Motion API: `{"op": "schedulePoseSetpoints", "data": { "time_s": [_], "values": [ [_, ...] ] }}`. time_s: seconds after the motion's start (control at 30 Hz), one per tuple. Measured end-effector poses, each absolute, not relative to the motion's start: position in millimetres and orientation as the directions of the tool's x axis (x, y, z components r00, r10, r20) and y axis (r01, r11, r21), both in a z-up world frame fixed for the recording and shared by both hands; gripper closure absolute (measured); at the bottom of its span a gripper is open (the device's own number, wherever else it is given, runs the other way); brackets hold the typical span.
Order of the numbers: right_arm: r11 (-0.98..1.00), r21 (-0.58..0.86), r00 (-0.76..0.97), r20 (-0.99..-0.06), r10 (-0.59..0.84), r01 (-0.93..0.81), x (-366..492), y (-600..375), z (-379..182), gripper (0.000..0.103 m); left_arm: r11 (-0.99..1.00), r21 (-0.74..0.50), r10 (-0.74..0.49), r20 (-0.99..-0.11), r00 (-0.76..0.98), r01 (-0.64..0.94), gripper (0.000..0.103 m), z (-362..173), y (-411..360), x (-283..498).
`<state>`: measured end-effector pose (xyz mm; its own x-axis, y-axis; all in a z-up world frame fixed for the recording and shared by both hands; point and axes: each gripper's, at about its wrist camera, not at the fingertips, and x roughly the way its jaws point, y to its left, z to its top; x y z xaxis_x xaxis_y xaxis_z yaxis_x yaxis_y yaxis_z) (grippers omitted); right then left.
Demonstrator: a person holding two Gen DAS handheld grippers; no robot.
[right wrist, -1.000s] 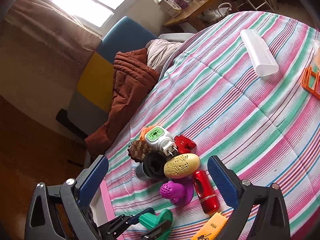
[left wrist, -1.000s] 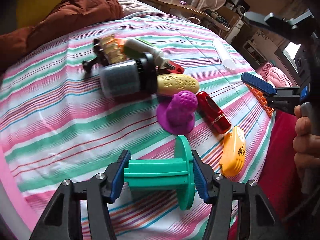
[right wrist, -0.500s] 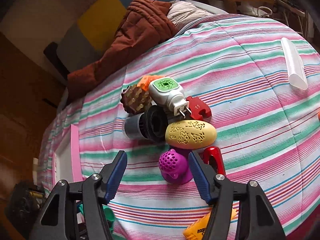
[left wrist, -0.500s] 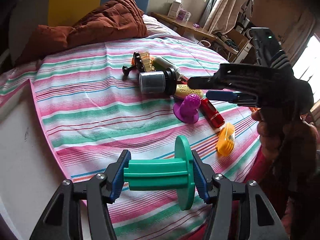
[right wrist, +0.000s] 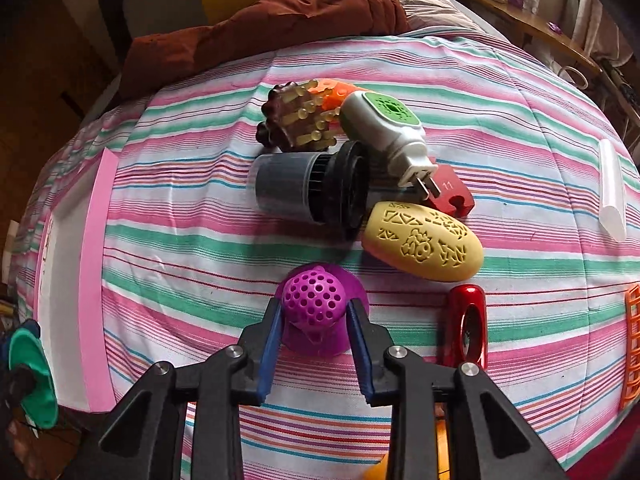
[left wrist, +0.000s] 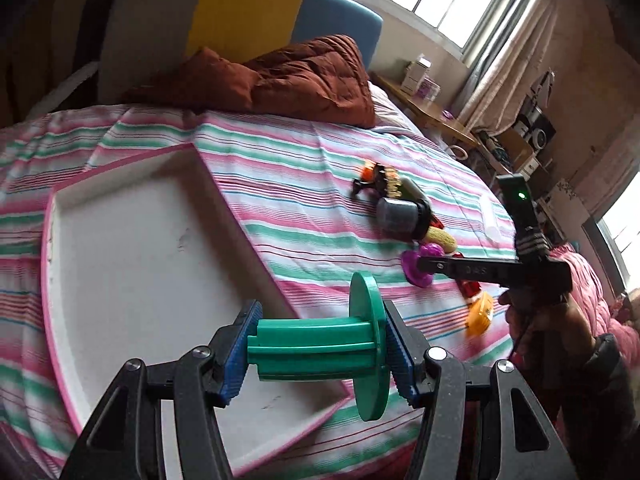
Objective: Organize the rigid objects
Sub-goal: 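Drop the green spool in the tray with left gripper while right grasps magenta dome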
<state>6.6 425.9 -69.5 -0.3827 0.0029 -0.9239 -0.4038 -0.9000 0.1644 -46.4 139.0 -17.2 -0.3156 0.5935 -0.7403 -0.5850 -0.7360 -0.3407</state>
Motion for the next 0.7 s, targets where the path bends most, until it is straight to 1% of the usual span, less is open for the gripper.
{"op": "schedulePoseSetpoints", "data": {
  "time_s": [0.2, 0.33, 0.57, 0.7],
  "values": [
    [-0.901, 0.169, -0.385, -0.923, -0.001, -0.401, 10, 426, -73, 0.071, -0.838, -0.359, 0.513, -0.776, -0.368, -0.41, 0.043, -39, 75, -94],
    [-0.903, 0.154, -0.38, -0.925, 0.01, -0.4, 6, 422, -67, 0.071, -0.878, -0.345, 0.461, -0.795, -0.395, -0.331, 0.043, -49, 50, -128],
    [-0.905, 0.135, -0.378, -0.925, 0.031, -0.404, 5, 421, -66, 0.071, -0.924, -0.269, 0.368, -0.814, -0.448, -0.27, 0.043, -60, 48, -178],
    [-0.906, 0.13, -0.377, -0.925, 0.035, -0.404, 8, 423, -65, 0.071, -0.945, -0.196, 0.305, -0.816, -0.491, -0.262, 0.043, -61, 54, -198]
  ]
}}
